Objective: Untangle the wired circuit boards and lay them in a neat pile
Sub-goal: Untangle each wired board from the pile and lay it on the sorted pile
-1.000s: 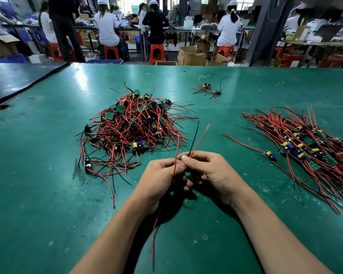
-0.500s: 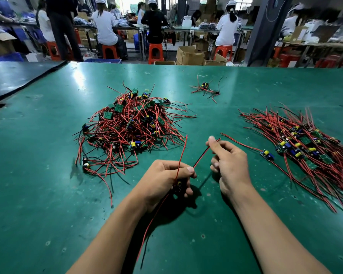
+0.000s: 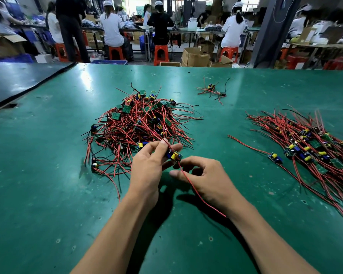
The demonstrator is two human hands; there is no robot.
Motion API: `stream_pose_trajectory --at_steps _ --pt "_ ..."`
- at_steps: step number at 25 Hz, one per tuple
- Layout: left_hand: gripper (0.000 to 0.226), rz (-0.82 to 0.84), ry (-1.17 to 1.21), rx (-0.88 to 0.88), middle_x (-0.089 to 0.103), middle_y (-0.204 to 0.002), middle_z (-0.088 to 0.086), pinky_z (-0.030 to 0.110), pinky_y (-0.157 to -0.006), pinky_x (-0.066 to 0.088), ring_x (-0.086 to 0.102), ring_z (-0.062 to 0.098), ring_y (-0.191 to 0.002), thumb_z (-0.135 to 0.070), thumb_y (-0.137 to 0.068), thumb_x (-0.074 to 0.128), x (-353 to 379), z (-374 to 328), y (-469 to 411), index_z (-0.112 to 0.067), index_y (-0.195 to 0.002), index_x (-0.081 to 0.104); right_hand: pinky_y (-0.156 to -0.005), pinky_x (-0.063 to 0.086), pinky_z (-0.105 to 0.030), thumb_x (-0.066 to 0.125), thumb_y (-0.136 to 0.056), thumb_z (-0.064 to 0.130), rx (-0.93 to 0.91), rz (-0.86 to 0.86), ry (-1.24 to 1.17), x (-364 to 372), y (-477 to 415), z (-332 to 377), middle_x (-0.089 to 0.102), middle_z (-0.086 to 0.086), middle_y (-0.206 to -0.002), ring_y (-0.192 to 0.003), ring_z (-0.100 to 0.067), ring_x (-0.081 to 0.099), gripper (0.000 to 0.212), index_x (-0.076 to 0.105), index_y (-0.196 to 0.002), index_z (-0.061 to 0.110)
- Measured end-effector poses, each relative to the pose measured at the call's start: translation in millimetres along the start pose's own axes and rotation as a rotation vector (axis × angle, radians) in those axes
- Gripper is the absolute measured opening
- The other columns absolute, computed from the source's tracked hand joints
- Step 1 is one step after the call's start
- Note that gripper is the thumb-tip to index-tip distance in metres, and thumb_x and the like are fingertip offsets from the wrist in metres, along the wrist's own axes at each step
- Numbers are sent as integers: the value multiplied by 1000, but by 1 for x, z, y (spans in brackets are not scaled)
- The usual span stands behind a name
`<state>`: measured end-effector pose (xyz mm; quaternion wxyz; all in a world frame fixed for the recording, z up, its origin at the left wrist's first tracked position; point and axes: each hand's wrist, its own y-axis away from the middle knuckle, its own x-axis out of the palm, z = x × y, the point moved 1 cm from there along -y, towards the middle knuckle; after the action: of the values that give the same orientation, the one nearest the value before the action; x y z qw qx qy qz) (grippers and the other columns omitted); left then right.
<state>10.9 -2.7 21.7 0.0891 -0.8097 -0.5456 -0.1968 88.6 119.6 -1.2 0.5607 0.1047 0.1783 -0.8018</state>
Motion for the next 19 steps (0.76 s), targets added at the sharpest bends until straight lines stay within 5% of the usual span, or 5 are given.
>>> stream_pose_trajectory --at_steps 5,11,15,19 --pt "11 -30 -69 80 76 -88 8 33 -77 56 71 21 -82 -18 -93 63 1 5 2 -11 -85 61 -43 32 -18 66 -85 59 -20 -112 -298 9 -1 11 53 8 -57 -45 -6 40 37 70 -75 24" --pt "9 6 -41 37 73 -79 10 33 -65 53 67 21 -71 -26 -75 77 -3 3 5 -18 -73 73 -40 35 -19 81 -67 41 140 -125 -645 0 -4 17 64 -1 -73 -42 -9 43 30 73 -85 18" --pt "3 10 -49 81 74 -75 5 25 -59 56 69 14 -67 -23 -74 76 2 5 8 -22 -71 77 -39 33 -18 67 -91 27 326 -205 -776 0 -8 16 63 1 -71 -41 -8 40 14 69 -86 15" --pt "5 25 27 96 75 -79 8 28 -65 60 73 18 -74 -21 -70 75 3 6 9 -18 -72 78 -38 27 -18 62 -95 30 385 -246 -848 -12 -12 9 55 0 -74 -40 -7 33 21 72 -93 12"
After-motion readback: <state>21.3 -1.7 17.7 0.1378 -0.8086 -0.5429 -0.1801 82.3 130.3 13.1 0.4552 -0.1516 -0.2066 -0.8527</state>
